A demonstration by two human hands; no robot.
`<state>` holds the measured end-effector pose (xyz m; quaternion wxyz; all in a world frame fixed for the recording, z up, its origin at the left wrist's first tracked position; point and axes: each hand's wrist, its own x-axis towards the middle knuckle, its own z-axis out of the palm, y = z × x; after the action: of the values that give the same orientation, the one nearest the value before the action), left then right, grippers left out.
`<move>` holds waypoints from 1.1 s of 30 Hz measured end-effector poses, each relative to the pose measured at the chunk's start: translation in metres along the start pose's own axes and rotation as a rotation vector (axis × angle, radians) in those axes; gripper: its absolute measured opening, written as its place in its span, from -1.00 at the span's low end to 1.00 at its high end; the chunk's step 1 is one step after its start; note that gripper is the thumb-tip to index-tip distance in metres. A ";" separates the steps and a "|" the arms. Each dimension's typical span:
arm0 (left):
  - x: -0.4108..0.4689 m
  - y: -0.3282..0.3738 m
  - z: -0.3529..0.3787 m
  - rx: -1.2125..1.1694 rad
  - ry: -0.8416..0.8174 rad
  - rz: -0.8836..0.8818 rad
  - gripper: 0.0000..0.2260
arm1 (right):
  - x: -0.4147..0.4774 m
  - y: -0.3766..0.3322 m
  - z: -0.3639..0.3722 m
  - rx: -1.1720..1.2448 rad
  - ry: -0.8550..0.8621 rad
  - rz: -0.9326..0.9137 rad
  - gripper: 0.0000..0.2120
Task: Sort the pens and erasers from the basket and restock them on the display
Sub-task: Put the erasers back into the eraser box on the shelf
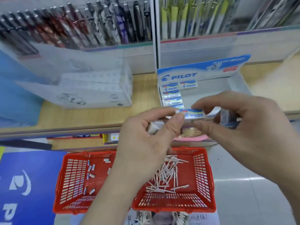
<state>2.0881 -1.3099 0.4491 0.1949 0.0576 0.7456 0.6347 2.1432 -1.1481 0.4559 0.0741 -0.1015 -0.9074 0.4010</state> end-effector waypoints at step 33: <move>0.059 -0.025 -0.002 0.449 0.243 0.224 -0.83 | 0.058 0.021 0.009 -0.123 0.178 0.359 -0.87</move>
<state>2.0372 -1.2971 0.4128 0.0149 0.1051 0.8744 0.4735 2.0874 -1.1266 0.4380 0.0751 -0.3010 -0.8875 0.3408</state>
